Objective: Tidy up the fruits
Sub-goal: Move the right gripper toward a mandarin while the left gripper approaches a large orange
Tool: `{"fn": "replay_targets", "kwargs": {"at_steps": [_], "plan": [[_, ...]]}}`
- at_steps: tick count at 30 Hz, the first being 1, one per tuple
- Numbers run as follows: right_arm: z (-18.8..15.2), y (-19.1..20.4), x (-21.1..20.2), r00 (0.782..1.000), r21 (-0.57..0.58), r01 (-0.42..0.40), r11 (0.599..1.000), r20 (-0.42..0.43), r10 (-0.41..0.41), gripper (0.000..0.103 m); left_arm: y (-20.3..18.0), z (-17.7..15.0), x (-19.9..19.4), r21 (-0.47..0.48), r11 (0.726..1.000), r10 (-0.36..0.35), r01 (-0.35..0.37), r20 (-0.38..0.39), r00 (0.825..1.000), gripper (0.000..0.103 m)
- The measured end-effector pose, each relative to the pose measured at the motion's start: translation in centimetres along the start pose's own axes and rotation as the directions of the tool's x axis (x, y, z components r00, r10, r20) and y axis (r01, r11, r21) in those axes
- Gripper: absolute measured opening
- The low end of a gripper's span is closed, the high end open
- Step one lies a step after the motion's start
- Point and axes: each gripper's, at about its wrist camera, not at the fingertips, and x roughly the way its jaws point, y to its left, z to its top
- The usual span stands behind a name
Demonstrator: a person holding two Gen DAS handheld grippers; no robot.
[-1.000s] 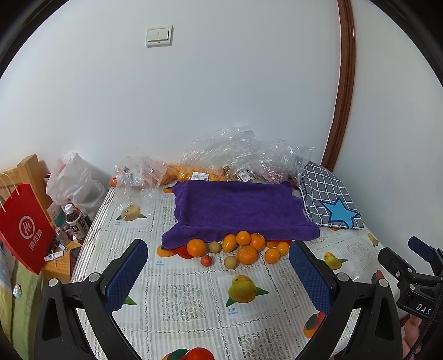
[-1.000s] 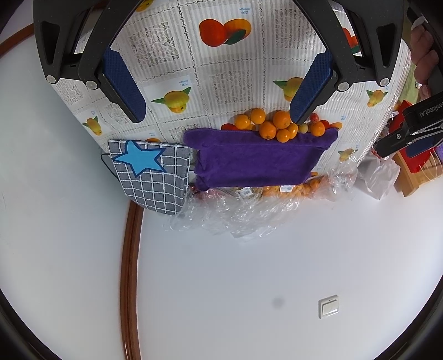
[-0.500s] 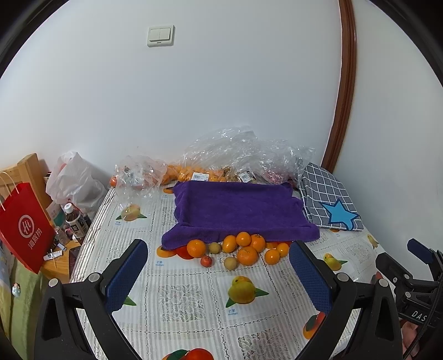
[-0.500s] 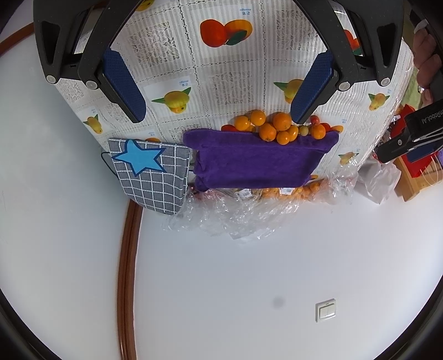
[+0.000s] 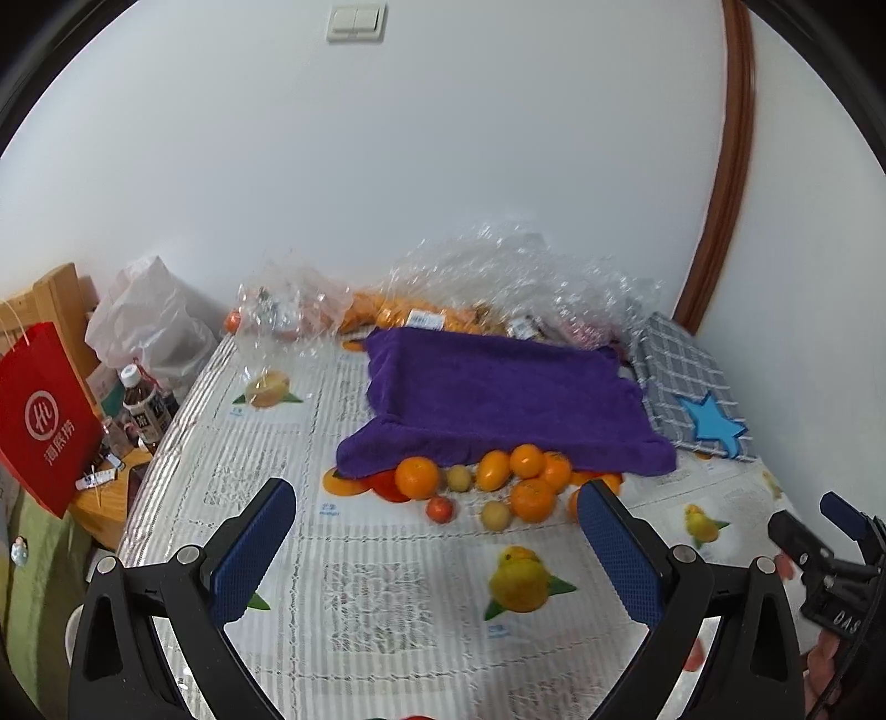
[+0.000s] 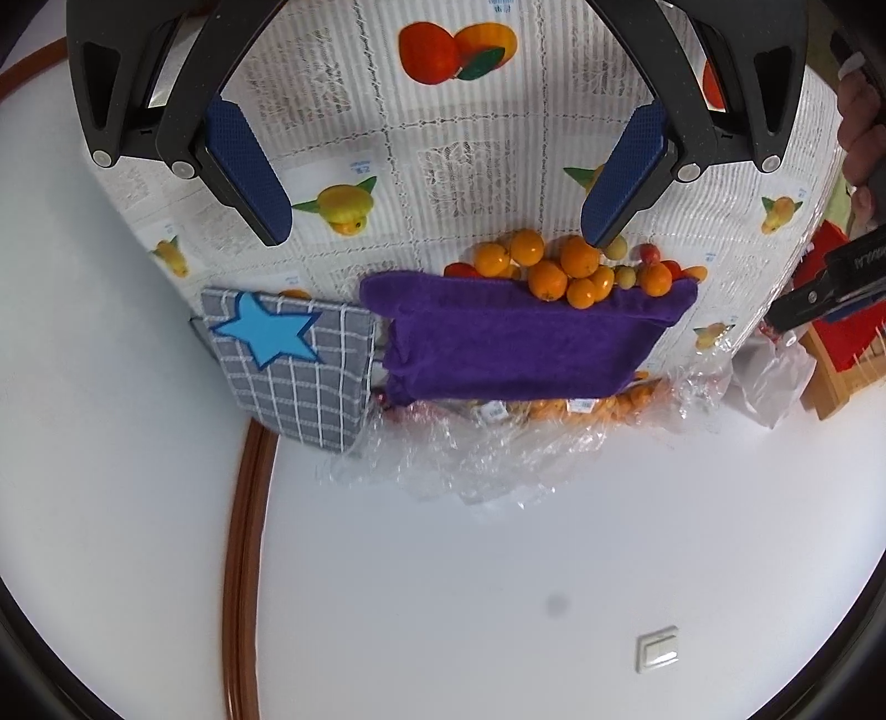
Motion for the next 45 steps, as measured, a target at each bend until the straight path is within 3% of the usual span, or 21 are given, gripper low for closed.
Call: {"fn": "replay_targets", "kwargs": {"at_steps": [6, 10, 13, 16, 18, 21, 25, 28, 45], "plan": [[-1.4, -0.8, 5.3, 0.995, 0.029, -0.039, 0.999, -0.092, 0.041, 0.103, 1.9, -0.9, 3.3, -0.019, 0.999, 0.031, -0.032, -0.041, 0.999, 0.101], [-2.7, -0.8, 8.2, 0.986, 0.031, -0.094, 0.995, -0.137, 0.097, 0.101, 3.3, -1.8, 5.6, -0.048, 0.999, 0.012, -0.016, -0.085, 0.996, 0.099], [-3.1, -0.8, 10.0, 0.985, 0.031, -0.073, 0.997, -0.155, 0.077, 0.099, 4.0, -2.3, 7.1, -0.047, 0.998, 0.025, -0.03, -0.115, 0.993, 0.099], [-3.1, -0.6, 11.7, 0.984, 0.027, -0.061, 0.998, -0.166, 0.064, 0.094, 4.9, -2.7, 8.7, -0.049, 0.999, 0.015, -0.023, -0.162, 0.987, 0.099], [-3.0, -0.5, 13.0, 0.983, 0.032, -0.071, 0.997, -0.17, 0.075, 0.084, 5.7, -3.0, 9.5, -0.071, 0.997, 0.01, -0.023, -0.182, 0.983, 0.099], [-2.8, -0.4, 14.9, 0.976, 0.052, -0.093, 0.994, -0.191, 0.102, 0.071, 6.3, -3.2, 10.2, -0.082, 0.996, 0.009, -0.025, -0.189, 0.982, 0.099], [-2.5, 0.1, 17.0, 0.968, 0.066, -0.137, 0.988, -0.203, 0.148, 0.065, 6.6, -3.4, 10.8, -0.068, 0.997, 0.015, -0.028, -0.192, 0.981, 0.099], [-2.4, 0.5, 18.5, 0.959, 0.06, -0.164, 0.985, -0.223, 0.174, 0.055, 6.6, -3.5, 11.4, -0.067, 0.997, 0.015, -0.029, -0.196, 0.98, 0.099], [-0.7, 2.6, 22.7, 0.943, -0.008, -0.228, 0.974, -0.252, 0.219, 0.054, 5.1, -3.2, 15.1, -0.095, 0.995, -0.055, 0.033, -0.237, 0.97, 0.099]]}}
